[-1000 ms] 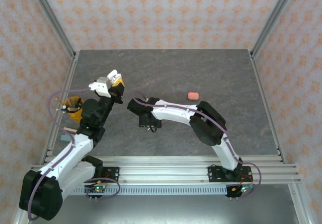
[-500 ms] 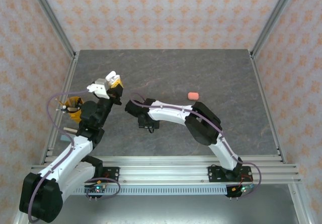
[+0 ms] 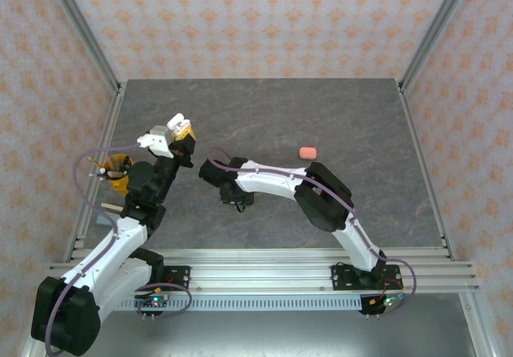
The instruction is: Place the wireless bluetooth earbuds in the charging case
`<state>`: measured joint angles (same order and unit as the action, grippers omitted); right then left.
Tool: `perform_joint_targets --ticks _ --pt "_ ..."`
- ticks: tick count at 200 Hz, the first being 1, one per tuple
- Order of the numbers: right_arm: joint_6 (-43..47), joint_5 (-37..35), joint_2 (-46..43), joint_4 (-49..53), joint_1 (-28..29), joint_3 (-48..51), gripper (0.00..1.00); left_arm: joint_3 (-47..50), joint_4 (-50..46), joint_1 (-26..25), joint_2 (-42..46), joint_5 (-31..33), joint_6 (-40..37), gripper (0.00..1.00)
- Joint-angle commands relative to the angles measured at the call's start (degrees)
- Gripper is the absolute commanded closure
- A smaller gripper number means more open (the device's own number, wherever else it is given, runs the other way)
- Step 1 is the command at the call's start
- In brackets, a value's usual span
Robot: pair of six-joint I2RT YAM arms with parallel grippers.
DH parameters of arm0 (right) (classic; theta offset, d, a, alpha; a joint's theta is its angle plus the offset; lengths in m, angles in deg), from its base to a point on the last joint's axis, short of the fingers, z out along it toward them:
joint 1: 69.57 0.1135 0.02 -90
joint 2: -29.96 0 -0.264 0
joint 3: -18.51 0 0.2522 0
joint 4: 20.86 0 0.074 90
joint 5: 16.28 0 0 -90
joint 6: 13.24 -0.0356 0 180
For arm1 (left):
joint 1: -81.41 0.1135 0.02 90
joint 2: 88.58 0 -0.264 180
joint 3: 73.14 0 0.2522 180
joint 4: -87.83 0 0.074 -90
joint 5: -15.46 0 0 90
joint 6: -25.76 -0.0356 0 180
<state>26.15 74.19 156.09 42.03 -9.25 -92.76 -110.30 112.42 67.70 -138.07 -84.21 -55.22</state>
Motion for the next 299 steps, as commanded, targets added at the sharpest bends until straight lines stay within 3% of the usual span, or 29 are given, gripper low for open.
perform_joint_targets --ticks 1,122,191,250,299 --pt "-1.25 -1.09 0.96 3.35 0.71 -0.09 0.58 0.26 2.58 0.52 0.91 -0.61 0.48 1.0" --pt "-2.17 -1.51 -1.69 1.61 1.09 3.18 0.72 -0.5 2.09 0.49 0.36 -0.94 0.66 1.0" --pt "-0.7 -8.38 -10.38 -0.5 0.68 10.02 0.73 -1.08 0.39 0.5 0.28 -2.62 1.0 1.0" --pt "4.91 -12.57 -24.16 -8.37 -4.43 21.23 0.73 -1.82 -1.66 0.52 -0.38 -10.31 0.88 1.0" --pt "14.63 -13.47 -37.42 -12.42 -11.06 22.64 0.74 -2.97 -1.24 -1.24 -4.33 -19.94 2.08 1.0"
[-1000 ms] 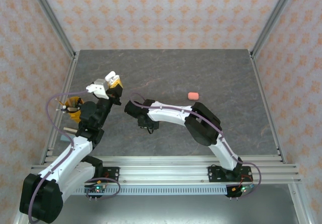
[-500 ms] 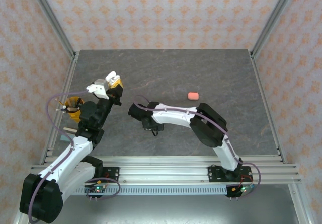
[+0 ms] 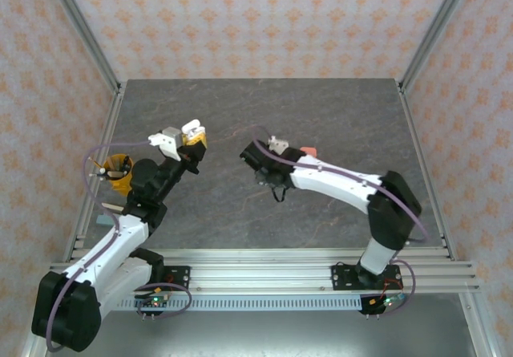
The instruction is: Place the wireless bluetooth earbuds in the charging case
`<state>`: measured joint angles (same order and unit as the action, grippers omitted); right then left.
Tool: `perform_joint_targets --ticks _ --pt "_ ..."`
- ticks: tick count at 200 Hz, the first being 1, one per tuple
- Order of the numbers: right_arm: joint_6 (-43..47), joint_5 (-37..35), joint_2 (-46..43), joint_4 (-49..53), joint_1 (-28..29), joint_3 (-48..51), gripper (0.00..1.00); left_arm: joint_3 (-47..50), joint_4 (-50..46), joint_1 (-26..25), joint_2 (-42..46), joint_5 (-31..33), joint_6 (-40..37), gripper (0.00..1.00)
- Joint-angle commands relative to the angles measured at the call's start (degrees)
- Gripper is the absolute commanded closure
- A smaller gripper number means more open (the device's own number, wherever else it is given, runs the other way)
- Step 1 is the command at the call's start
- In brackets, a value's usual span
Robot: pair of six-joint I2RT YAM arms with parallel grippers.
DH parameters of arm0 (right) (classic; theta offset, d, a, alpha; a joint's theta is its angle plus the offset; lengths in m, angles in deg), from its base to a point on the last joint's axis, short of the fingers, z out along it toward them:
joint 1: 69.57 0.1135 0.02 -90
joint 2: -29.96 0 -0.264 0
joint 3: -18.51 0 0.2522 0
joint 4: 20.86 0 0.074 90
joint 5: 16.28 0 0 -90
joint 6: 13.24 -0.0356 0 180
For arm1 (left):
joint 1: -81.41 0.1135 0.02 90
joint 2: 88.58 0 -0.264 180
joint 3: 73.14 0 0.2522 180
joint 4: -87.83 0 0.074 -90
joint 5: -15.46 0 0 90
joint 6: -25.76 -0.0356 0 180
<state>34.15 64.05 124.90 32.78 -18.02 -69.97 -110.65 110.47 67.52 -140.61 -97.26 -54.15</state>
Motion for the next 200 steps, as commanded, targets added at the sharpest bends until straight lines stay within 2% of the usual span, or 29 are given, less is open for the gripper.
perform_joint_targets --ticks 1,48,84,147,200 --pt "6.87 -3.33 -6.46 -3.24 -2.49 -0.21 0.74 -2.62 0.74 -1.19 -1.91 -6.94 1.0 1.0" --pt "17.42 -0.86 -16.18 -7.27 -7.81 -3.94 0.73 -4.94 3.26 -8.26 -8.8 -9.89 -1.51 1.0" --pt "25.97 4.23 -20.05 -13.18 -9.09 -4.69 0.73 -9.31 4.73 -12.39 -15.06 -11.96 -2.09 1.0" --pt "37.45 11.87 -25.18 -25.16 -9.71 1.65 0.75 -19.41 6.6 -16.08 -23.73 -17.52 -1.74 1.0" --pt "40.45 12.53 -26.58 -29.87 -9.71 5.1 0.75 -24.85 5.79 -16.95 -27.5 -20.76 -1.56 1.0"
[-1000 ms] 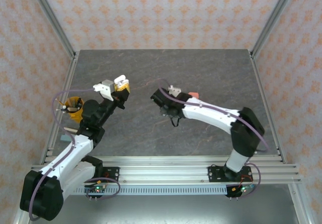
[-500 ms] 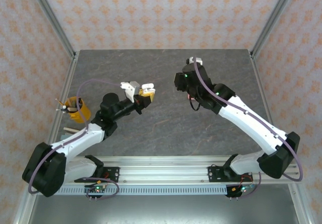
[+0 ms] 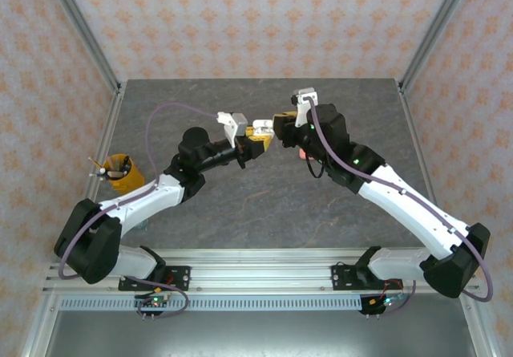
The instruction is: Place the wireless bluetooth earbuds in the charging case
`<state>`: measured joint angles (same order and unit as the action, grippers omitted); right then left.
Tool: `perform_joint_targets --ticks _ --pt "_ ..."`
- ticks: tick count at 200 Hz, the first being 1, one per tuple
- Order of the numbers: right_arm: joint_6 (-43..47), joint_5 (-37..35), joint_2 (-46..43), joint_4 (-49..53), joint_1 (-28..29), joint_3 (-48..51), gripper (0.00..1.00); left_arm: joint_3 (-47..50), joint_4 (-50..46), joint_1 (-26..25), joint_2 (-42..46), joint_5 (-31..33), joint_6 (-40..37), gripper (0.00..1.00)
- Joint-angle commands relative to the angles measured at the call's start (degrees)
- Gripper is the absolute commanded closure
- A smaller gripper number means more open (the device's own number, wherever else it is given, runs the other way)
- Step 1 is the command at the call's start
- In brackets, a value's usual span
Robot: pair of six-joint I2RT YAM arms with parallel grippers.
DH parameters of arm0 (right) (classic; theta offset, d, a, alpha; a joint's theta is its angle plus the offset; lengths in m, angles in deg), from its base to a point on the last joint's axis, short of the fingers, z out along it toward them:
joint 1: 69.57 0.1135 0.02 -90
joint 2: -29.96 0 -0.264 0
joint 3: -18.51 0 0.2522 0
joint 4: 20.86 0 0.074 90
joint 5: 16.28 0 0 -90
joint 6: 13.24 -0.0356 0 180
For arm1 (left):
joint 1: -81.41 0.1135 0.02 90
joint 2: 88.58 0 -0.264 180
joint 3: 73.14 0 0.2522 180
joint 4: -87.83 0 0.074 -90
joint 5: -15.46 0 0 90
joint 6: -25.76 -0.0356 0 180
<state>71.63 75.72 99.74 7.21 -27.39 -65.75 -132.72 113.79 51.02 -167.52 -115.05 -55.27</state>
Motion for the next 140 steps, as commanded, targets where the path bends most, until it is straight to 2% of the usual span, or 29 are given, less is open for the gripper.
perform_joint_targets --ticks 1,140 --pt "2.99 0.84 -1.41 -4.34 -0.34 0.88 0.75 -2.82 2.42 -0.45 -0.64 -2.98 -0.45 1.0" --pt "2.57 0.9 0.86 -5.12 -0.34 1.41 0.77 -5.92 1.26 -0.89 -0.52 -4.49 -0.71 1.0"
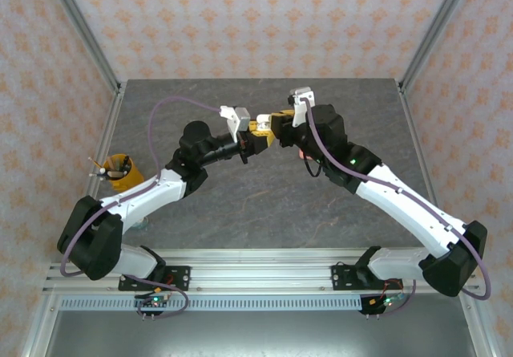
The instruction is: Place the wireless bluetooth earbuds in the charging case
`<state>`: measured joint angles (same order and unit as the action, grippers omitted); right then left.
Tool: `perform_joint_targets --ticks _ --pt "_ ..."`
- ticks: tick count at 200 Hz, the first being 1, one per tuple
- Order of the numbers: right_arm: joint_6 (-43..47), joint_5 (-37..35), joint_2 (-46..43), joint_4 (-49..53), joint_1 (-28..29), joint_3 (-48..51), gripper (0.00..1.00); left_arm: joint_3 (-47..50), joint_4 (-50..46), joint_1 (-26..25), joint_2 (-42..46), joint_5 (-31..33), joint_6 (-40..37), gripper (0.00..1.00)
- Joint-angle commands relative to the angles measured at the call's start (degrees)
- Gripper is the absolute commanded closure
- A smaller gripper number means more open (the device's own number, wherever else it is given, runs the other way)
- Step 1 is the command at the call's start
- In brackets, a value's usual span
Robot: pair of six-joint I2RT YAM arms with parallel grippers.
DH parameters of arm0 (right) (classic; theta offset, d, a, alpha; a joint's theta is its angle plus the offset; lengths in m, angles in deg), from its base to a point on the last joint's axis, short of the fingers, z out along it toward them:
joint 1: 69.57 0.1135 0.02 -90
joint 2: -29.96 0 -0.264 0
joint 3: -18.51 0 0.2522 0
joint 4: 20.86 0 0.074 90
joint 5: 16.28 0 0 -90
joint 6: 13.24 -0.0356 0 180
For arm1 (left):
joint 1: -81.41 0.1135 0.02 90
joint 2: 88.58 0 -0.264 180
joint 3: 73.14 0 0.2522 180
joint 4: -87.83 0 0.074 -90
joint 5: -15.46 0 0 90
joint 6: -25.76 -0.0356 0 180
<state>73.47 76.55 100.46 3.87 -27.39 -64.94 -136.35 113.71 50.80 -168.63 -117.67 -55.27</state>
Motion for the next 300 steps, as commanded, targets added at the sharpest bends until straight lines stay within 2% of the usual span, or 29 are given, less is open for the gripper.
perform_joint_targets --ticks 1,30,79,183,233,300 --pt "0.74 0.07 0.11 -1.8 -0.34 0.61 0.77 -2.31 1.33 -0.63 0.6 -1.87 -0.71 1.0" --pt "1.8 0.61 -0.18 -2.23 -0.34 1.09 0.78 -2.58 1.32 -0.77 0.6 -2.12 -0.7 1.0" --pt "5.03 6.54 -0.72 -1.56 -0.34 1.92 0.78 -3.16 1.24 -0.72 0.58 -1.87 -1.16 1.0" --pt "0.63 8.82 -1.91 -3.21 -0.34 1.66 0.73 -3.24 2.11 -0.74 -0.89 -1.65 -0.99 1.0" --pt "-1.41 9.13 -2.24 -3.93 -0.34 1.75 0.63 -3.37 2.81 -0.76 -1.6 -1.36 -1.01 1.0" --pt "-2.68 4.71 -2.1 -3.38 -0.34 0.13 0.51 -3.26 2.92 -0.76 -1.86 -1.32 -1.0 1.0"
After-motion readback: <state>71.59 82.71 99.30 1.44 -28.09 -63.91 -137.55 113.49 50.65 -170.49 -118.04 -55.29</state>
